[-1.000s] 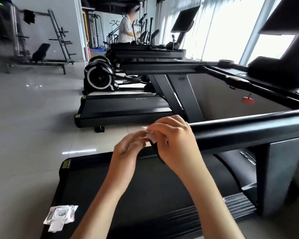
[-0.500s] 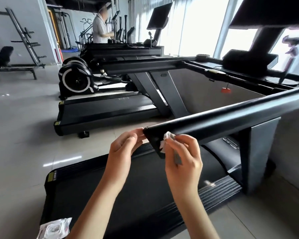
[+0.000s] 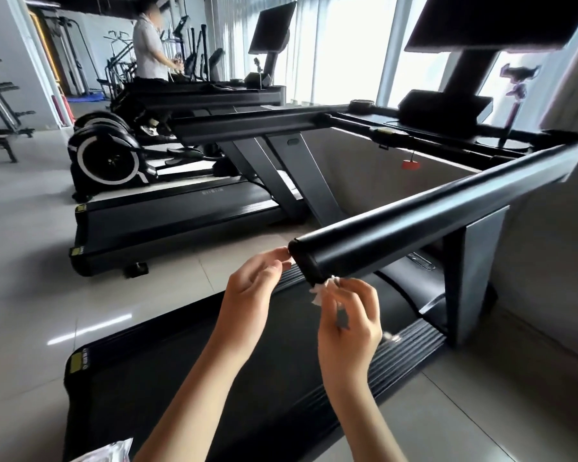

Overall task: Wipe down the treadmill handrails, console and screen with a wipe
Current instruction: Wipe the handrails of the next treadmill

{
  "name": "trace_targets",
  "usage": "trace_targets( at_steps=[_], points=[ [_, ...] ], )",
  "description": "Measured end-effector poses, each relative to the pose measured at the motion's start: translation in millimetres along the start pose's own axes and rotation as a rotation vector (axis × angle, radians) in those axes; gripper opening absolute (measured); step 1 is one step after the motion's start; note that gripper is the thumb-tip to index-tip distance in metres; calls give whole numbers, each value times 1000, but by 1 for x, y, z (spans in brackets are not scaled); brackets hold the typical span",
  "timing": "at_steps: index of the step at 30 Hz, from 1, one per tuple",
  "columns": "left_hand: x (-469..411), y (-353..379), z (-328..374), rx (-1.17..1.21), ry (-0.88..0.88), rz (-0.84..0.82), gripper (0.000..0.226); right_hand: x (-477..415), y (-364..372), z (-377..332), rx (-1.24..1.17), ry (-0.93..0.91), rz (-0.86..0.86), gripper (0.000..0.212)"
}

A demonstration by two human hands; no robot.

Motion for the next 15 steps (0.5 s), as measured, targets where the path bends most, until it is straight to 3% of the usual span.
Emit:
trace_targets(
  at_steps=[6, 9, 15],
  points=[
    [5, -8, -9, -19, -42, -13, 27, -19, 10, -32, -9, -128, 48, 11],
    [6, -16, -14, -39, -52, -9, 21, -8, 6, -23, 102, -159, 37, 8],
    [14, -33, -28, -159, -94, -47, 27, 28, 2, -4, 193, 5, -47, 8]
  ],
)
Point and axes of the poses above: each hand's wrist, its own x-axis away from the middle knuckle, its own y-axis out of the palm, z = x × y, the point moved 6 cm from there along -x, towards the middle knuckle, and after that the axes turned 2 degrees about -z, right-handed, at the moved point
